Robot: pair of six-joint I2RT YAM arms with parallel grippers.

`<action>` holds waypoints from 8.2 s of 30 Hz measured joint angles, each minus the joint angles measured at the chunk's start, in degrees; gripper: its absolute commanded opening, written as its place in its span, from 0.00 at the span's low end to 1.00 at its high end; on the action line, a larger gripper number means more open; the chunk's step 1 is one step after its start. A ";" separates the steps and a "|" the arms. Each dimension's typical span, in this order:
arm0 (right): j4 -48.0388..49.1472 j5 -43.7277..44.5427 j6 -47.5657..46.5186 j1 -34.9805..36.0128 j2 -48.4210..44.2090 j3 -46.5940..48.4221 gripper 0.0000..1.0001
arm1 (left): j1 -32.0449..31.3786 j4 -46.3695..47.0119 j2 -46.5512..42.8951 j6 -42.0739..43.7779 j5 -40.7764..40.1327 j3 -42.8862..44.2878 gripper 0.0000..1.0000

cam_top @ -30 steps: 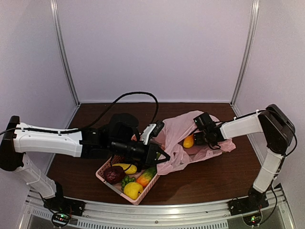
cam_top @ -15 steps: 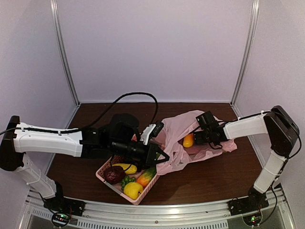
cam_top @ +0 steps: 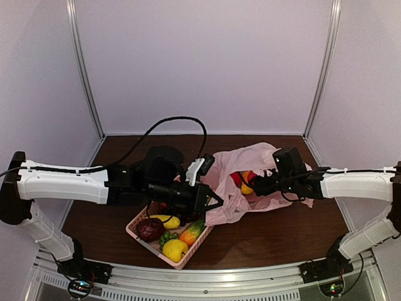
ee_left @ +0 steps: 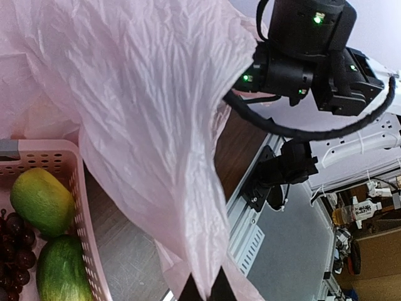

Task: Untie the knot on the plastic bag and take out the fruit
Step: Pick up the fake fruit from the takeout bag, then place the fake fruit in the bin, then adjust the bag handles for the takeout bag.

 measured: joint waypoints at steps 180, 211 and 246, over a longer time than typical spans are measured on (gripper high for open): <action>-23.23 14.29 18.51 31.08 -20.33 12.57 0.79 | 2.23 -4.07 -14.08 1.05 0.11 -10.78 0.90; -19.93 9.14 13.77 37.42 -19.19 3.41 0.50 | 0.92 3.65 -0.35 -3.26 2.89 0.00 0.00; -34.25 4.90 9.07 13.07 -3.08 14.43 0.50 | 0.92 -4.76 -0.39 3.76 1.73 1.57 0.00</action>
